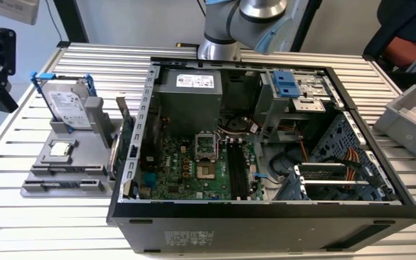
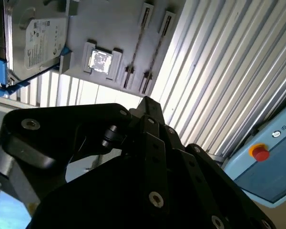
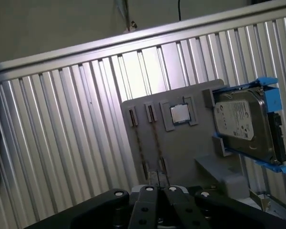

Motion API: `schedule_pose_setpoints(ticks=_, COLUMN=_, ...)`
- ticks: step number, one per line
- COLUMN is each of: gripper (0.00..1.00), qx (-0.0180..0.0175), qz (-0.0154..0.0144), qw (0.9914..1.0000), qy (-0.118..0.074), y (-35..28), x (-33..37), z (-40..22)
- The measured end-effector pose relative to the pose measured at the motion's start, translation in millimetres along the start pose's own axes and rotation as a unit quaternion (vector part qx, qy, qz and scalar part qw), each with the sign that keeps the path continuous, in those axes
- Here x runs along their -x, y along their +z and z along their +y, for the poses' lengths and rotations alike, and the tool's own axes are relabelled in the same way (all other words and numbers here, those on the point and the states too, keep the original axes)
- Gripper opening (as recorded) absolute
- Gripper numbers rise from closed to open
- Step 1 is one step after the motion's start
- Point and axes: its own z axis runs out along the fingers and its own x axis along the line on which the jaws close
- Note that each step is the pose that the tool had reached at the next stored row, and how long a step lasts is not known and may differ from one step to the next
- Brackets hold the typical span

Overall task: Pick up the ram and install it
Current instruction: 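Pick up the ram and move it above insertion slot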

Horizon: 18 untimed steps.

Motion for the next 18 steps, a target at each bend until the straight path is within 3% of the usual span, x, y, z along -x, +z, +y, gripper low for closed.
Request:
schedule_pose_setpoints(ticks=5, gripper=0.00, qx=-0.0004, qz=0.0000, qw=0.99967, qy=-0.026, y=0.0, x=0.0, z=-0.1)
schedule_pose_setpoints(ticks=9, gripper=0.00, qx=0.0002, qz=0.0003, qw=0.99888, qy=-0.047, y=0.0, x=0.0, z=0.0)
schedule_pose_setpoints(ticks=14, gripper=0.00, qx=0.0012, qz=0.0007, qw=0.99684, qy=-0.079, y=0.0, x=0.0, z=0.0)
schedule_pose_setpoints(ticks=18, gripper=0.00, qx=0.0021, qz=0.0010, qw=0.99439, qy=-0.106, y=0.0, x=0.0, z=0.0)
